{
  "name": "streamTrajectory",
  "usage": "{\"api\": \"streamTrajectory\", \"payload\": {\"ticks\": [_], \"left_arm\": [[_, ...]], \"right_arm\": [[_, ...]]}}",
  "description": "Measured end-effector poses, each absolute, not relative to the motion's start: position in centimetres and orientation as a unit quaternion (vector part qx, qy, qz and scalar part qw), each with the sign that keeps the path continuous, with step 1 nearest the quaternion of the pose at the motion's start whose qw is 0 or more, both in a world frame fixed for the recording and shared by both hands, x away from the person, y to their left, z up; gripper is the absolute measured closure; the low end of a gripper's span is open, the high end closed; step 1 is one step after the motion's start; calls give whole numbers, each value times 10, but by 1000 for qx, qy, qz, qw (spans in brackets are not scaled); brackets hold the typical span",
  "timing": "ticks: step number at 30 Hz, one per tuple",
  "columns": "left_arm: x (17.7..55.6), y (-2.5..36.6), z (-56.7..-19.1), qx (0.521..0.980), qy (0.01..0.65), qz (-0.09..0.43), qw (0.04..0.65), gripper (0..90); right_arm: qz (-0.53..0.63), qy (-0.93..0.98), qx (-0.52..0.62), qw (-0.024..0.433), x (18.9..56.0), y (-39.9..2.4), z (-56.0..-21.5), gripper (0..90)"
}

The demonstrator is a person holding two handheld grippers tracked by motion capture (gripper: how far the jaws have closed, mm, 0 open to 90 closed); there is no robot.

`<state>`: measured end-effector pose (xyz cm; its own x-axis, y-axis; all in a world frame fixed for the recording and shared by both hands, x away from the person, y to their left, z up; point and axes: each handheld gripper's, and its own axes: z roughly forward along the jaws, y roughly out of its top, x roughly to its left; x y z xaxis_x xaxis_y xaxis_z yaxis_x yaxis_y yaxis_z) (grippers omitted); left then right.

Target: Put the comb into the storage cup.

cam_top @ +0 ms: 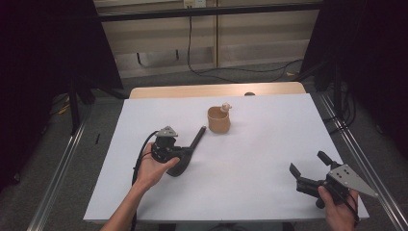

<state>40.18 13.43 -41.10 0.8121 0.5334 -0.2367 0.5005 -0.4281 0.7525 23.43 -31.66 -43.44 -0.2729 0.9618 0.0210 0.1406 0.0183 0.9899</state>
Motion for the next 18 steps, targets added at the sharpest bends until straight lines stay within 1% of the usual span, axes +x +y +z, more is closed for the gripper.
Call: {"api": "streamTrajectory", "payload": {"ticks": [2, 5, 6, 9, 11, 14, 15, 17, 18], "left_arm": [[401, 137, -408, 839, 307, 31, 449, 814], [400, 142, -403, 834, 308, 42, 457, 719], [399, 143, -402, 829, 307, 45, 465, 706], [398, 146, -397, 822, 310, 59, 474, 581], [397, 148, -395, 817, 309, 66, 483, 534], [395, 150, -391, 811, 314, 79, 488, 356], [395, 150, -390, 809, 314, 82, 491, 321], [395, 151, -389, 806, 320, 95, 489, 215], [396, 152, -389, 805, 322, 98, 488, 184]], "right_arm": [[528, 597, 461, 390, 234, -317, -434, 0], [528, 597, 460, 390, 234, -317, -434, 0], [528, 597, 460, 390, 234, -317, -434, 0], [529, 597, 460, 390, 234, -317, -434, 0], [529, 597, 460, 390, 234, -317, -434, 0], [529, 598, 459, 390, 234, -317, -434, 0], [529, 598, 459, 391, 234, -317, -434, 0], [529, 597, 460, 390, 234, -317, -434, 0], [529, 596, 460, 390, 234, -317, -434, 0]]}}
